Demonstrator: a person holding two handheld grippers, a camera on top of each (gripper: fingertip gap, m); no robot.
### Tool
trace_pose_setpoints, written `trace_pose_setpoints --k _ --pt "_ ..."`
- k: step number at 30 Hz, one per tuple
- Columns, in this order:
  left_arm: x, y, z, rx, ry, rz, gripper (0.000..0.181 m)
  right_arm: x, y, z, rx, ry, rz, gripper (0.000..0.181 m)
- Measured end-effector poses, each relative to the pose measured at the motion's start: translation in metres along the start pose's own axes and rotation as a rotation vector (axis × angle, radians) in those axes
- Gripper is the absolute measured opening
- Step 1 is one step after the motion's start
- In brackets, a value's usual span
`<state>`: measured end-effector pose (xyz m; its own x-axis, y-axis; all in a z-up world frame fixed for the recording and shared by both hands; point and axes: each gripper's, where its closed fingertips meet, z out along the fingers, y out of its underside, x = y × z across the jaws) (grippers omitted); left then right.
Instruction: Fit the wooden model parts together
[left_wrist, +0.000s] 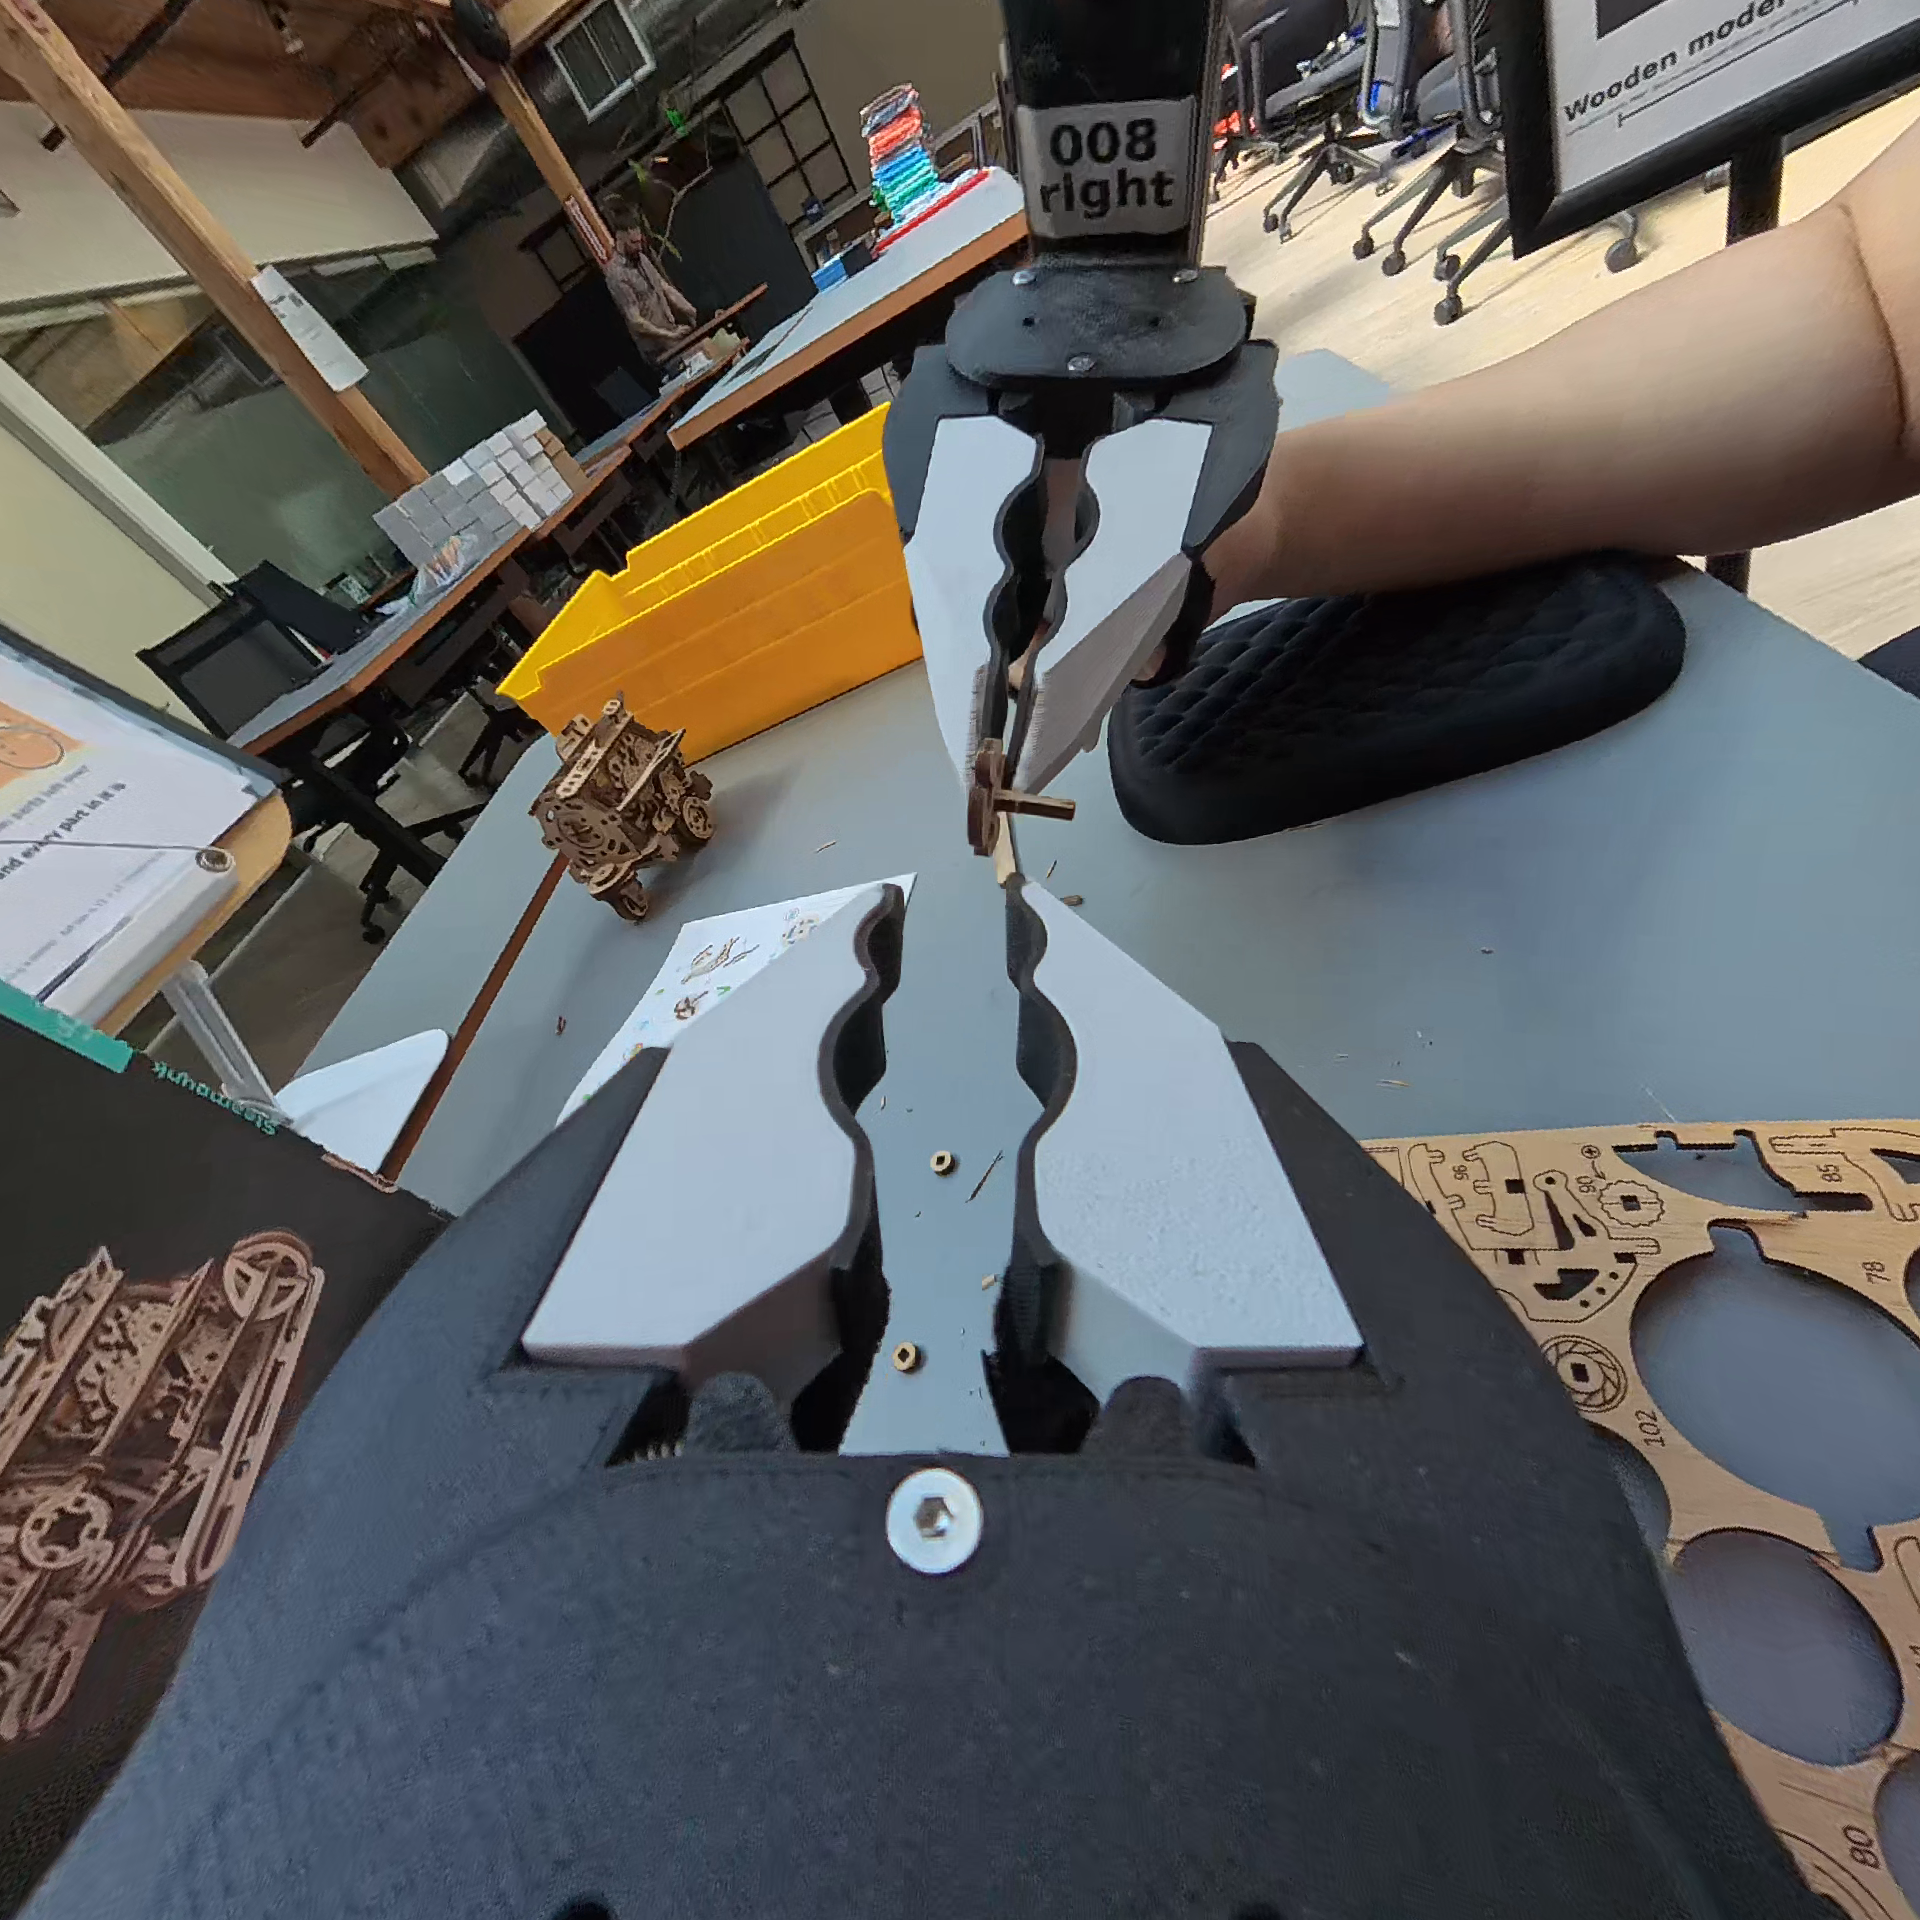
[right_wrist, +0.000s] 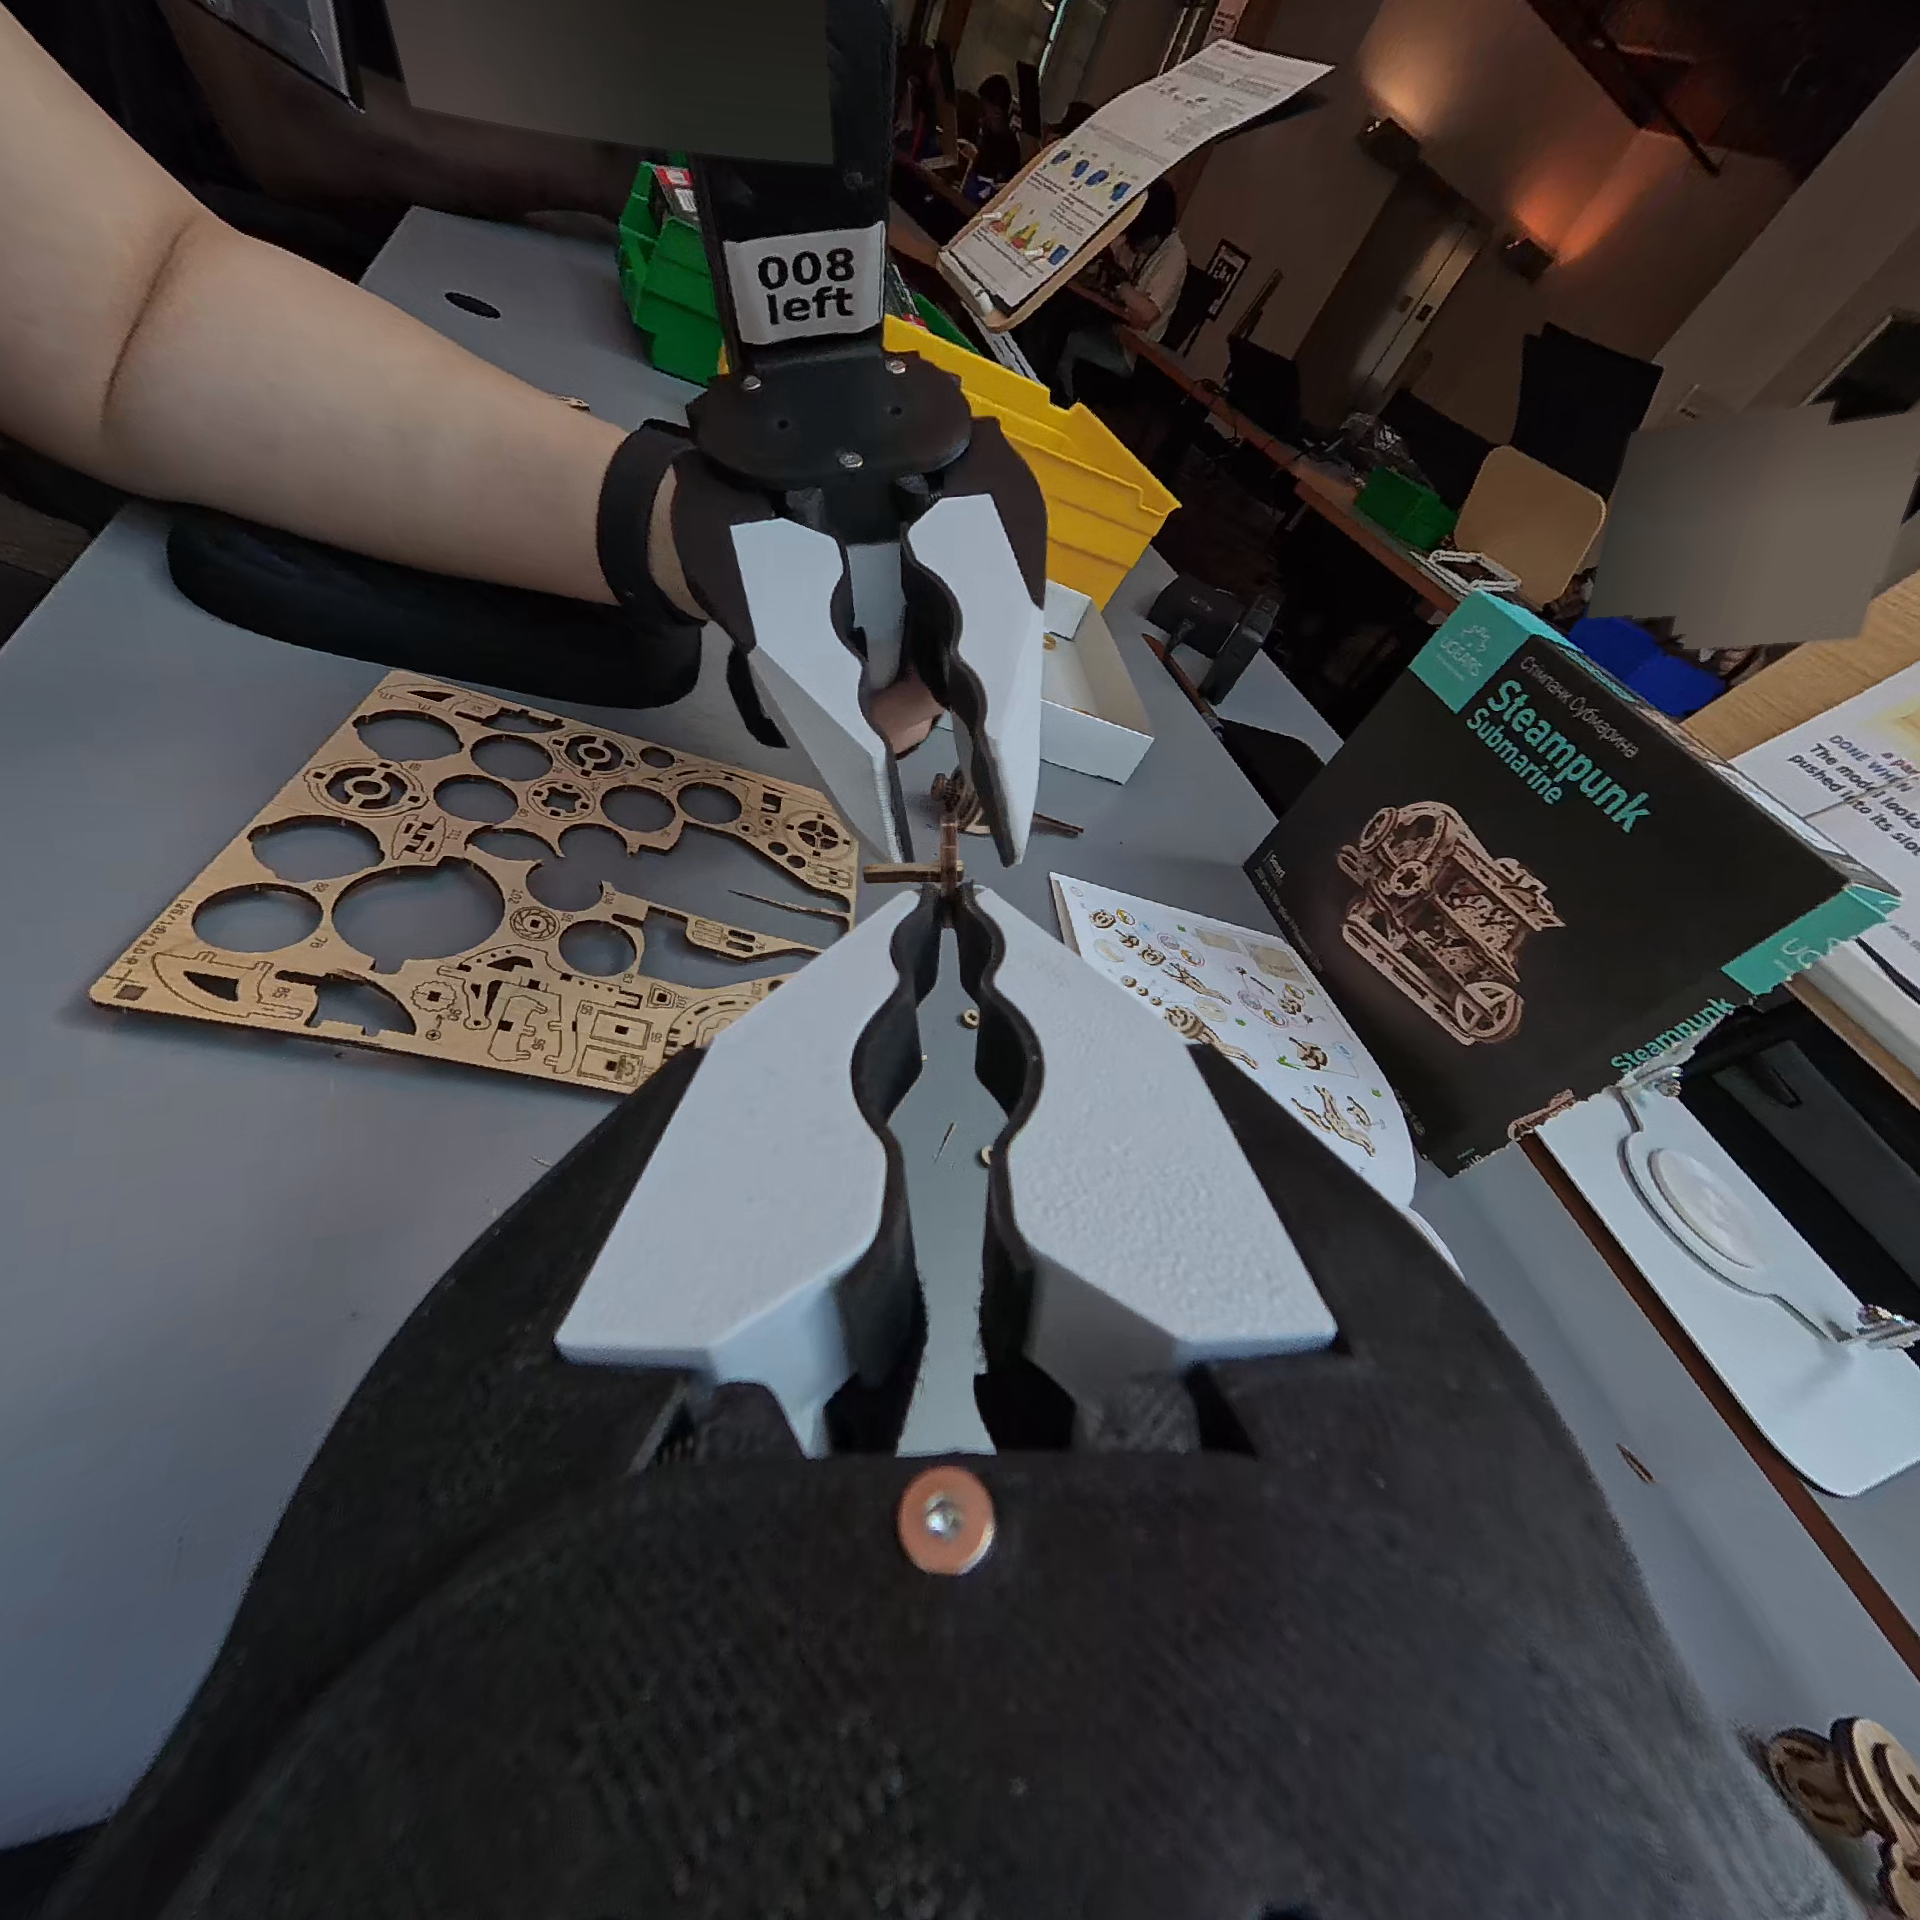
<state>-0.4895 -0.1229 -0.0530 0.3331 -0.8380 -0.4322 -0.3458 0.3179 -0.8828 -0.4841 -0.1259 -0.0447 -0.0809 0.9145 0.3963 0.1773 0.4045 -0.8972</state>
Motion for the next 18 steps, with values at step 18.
trace_pose_setpoints --k 18 --pt "-0.033 0.052 0.01 -0.163 -0.074 -0.445 0.019 0.042 0.052 0.012 -0.393 0.4 -0.096 0.002"
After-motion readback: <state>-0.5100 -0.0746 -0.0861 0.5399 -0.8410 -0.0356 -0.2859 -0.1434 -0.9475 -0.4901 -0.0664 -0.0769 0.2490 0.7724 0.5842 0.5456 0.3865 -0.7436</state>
